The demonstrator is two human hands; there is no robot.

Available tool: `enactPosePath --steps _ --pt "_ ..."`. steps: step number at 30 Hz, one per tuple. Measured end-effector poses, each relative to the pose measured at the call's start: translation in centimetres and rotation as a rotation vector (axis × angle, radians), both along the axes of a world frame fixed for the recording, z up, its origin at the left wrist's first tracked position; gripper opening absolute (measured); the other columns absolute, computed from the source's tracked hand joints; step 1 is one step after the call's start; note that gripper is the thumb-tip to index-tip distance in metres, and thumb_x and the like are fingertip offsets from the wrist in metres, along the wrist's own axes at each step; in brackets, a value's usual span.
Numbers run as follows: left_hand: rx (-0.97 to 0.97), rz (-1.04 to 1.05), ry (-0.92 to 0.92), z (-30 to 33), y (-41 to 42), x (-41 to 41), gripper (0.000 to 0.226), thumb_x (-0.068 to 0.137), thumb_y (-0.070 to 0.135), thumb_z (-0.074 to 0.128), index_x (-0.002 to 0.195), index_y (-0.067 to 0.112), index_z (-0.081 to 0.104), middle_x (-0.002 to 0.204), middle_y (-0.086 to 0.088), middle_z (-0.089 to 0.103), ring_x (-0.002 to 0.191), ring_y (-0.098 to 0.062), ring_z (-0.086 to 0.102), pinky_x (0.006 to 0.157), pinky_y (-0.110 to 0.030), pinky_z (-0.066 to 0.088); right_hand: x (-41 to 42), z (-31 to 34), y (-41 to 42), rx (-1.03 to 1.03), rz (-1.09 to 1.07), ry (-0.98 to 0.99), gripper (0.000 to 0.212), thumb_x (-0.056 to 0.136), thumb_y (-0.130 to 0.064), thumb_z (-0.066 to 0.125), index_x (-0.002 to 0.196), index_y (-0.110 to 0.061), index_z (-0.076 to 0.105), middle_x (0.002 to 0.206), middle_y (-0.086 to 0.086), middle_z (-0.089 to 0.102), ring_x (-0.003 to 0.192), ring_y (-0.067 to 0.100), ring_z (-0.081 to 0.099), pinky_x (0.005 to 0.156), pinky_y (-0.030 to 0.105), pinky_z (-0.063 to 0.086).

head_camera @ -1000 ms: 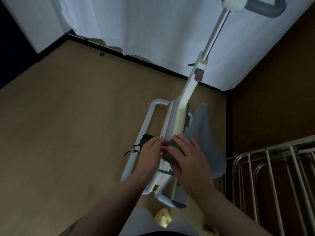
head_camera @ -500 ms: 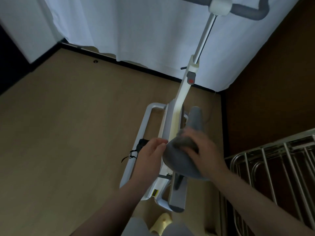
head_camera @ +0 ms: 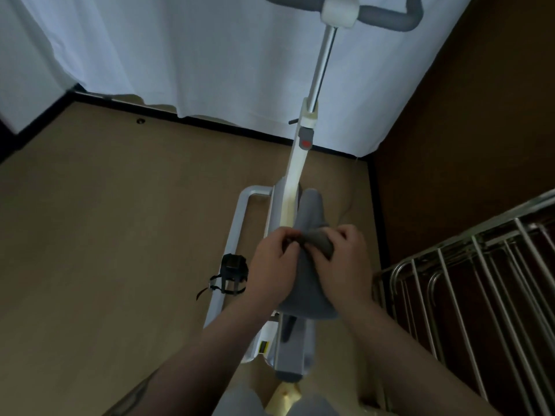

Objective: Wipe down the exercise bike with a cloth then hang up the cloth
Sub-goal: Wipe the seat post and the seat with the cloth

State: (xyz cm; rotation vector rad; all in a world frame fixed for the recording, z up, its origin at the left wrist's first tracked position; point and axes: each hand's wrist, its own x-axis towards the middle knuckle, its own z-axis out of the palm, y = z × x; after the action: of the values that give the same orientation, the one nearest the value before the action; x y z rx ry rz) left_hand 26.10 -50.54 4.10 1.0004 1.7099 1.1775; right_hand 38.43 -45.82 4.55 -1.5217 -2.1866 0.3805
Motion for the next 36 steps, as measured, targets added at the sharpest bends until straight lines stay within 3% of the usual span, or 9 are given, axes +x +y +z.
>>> enactPosePath --steps 4,7,9,14,21,26,29,33,36 --pt "0.002 0.054 0.139 -0.9 0.8 0.5 0.021 0.098 0.019 0.043 0.111 0.026 0.059 0.105 0.014 0.058 0.095 0.001 0.054 0.085 -0.022 0.044 1.3 -0.8 -1.1 0.039 0.163 -0.029 0.021 0.084 -0.034 0.068 0.101 -0.022 0.066 0.094 -0.004 0.052 0.082 0.004 0.037 0.068 0.009 0.029" --pt "0.011 0.078 0.274 -1.6 0.8 1.0 0.023 0.098 0.022 0.043 0.114 0.026 0.059 0.106 0.014 0.059 0.097 -0.003 0.055 0.084 -0.024 0.044 1.4 -1.3 1.3 -0.02 0.104 0.091 0.023 0.088 -0.035 0.066 0.107 -0.022 0.064 0.102 -0.006 0.049 0.088 0.008 0.047 0.071 0.008 0.032" --pt "0.004 0.087 0.284 -1.7 0.8 1.0 0.025 0.097 0.02 0.044 0.115 0.026 0.059 0.109 0.013 0.06 0.099 -0.003 0.055 0.086 -0.025 0.045 1.1 -1.7 0.8 -0.087 0.093 0.185 0.024 0.089 -0.031 0.065 0.111 -0.023 0.061 0.108 -0.011 0.045 0.097 0.007 0.049 0.077 0.007 0.035" --pt "-0.055 0.126 0.248 -1.7 0.6 1.0 0.026 0.097 0.02 0.043 0.116 0.028 0.059 0.112 0.014 0.06 0.1 -0.003 0.056 0.09 -0.031 0.048 3.2 -2.3 0.1 -0.048 0.321 0.086 0.038 0.091 -0.04 0.054 0.123 -0.021 0.058 0.126 -0.007 0.045 0.113 0.007 0.045 0.096 0.02 0.039" --pt "-0.077 0.127 0.221 -1.3 0.7 0.8 0.023 0.095 0.02 0.047 0.113 0.027 0.06 0.108 0.015 0.062 0.097 -0.004 0.058 0.085 -0.029 0.047 -0.6 -1.5 4.5 -0.193 0.14 0.276 0.028 0.092 -0.025 0.061 0.12 -0.023 0.056 0.13 -0.008 0.041 0.113 0.005 0.044 0.089 0.011 0.033" --pt "-0.122 0.056 0.334 -1.0 2.3 0.8 0.019 0.093 0.016 0.046 0.109 0.021 0.055 0.105 0.005 0.054 0.1 -0.015 0.054 0.081 -0.031 0.044 1.2 -1.8 3.9 -0.18 0.343 0.139 0.031 0.095 -0.028 0.054 0.125 -0.021 0.055 0.146 -0.008 0.032 0.124 0.01 0.043 0.096 0.029 0.045" --pt "-0.166 0.033 0.483 -1.0 2.4 1.3 0.027 0.096 0.025 0.042 0.121 0.021 0.052 0.113 0.004 0.05 0.104 -0.015 0.05 0.083 -0.032 0.044 -0.7 -1.8 7.2 -0.176 0.279 0.183 0.034 0.094 -0.026 0.056 0.127 -0.016 0.054 0.143 -0.002 0.037 0.125 0.016 0.044 0.099 0.032 0.043" --pt "-0.178 0.044 0.404 -1.6 2.2 1.1 0.033 0.092 0.039 0.048 0.122 0.027 0.052 0.115 0.007 0.055 0.103 -0.012 0.054 0.087 -0.038 0.049 -3.8 -1.5 10.5 -0.296 0.137 0.268 0.04 0.094 -0.027 0.058 0.131 -0.013 0.051 0.134 0.003 0.048 0.12 0.021 0.05 0.102 0.037 0.043" --pt "-0.17 0.046 0.381 -1.9 2.2 1.1 0.039 0.083 0.05 0.053 0.117 0.031 0.053 0.11 0.009 0.057 0.1 -0.011 0.055 0.085 -0.04 0.05 -3.6 -1.1 9.9 -0.328 0.1 0.274 0.042 0.096 -0.028 0.055 0.135 -0.014 0.048 0.136 0.001 0.048 0.123 0.018 0.047 0.101 0.029 0.039"
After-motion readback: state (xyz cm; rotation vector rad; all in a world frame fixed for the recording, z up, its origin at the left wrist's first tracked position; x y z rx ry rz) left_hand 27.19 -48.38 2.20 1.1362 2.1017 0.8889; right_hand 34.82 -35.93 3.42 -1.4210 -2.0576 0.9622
